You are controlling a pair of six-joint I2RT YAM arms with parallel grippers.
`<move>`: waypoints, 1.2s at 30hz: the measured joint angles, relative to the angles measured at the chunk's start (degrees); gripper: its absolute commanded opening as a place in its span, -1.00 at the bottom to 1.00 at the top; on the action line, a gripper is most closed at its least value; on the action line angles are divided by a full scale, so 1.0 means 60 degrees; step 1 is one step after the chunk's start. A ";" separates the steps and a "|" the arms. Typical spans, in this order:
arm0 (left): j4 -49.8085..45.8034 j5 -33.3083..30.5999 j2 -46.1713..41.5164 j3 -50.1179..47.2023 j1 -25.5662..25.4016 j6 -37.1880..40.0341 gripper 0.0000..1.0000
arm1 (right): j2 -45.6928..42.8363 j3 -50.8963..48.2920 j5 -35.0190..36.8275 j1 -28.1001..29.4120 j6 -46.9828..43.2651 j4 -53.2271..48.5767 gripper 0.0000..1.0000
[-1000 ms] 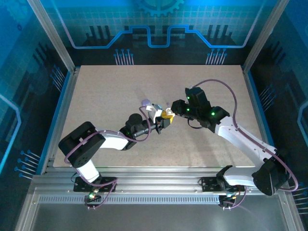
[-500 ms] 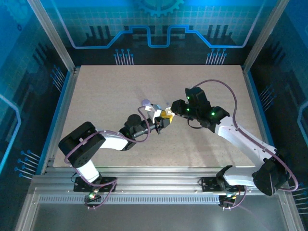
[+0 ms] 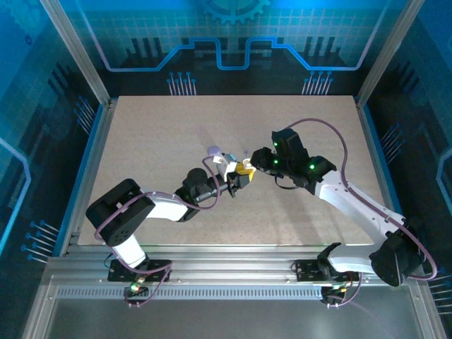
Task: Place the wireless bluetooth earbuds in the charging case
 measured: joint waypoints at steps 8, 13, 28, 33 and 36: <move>-0.0011 0.0000 0.0000 -0.0080 -0.0029 0.0004 -0.59 | 0.0171 0.0138 0.0138 0.0117 0.0237 -0.0251 -0.56; -0.0007 0.0000 0.0000 -0.0087 -0.0044 0.0004 -0.59 | 0.0280 0.0270 0.0222 0.0178 0.0339 -0.0350 -0.54; -0.0015 0.0000 0.0000 -0.0098 -0.0069 0.0189 -0.59 | 0.0273 0.0302 0.0280 0.0353 0.0627 -0.0404 -0.55; 0.0106 0.0000 0.0000 -0.0200 -0.0171 0.0656 -0.60 | 0.0160 0.0302 0.0280 0.0368 0.0707 -0.0678 -0.55; 0.0364 -0.0004 0.0000 -0.0342 -0.0244 0.0976 -0.60 | 0.0044 0.0302 0.0302 0.0419 0.0769 -0.0871 -0.57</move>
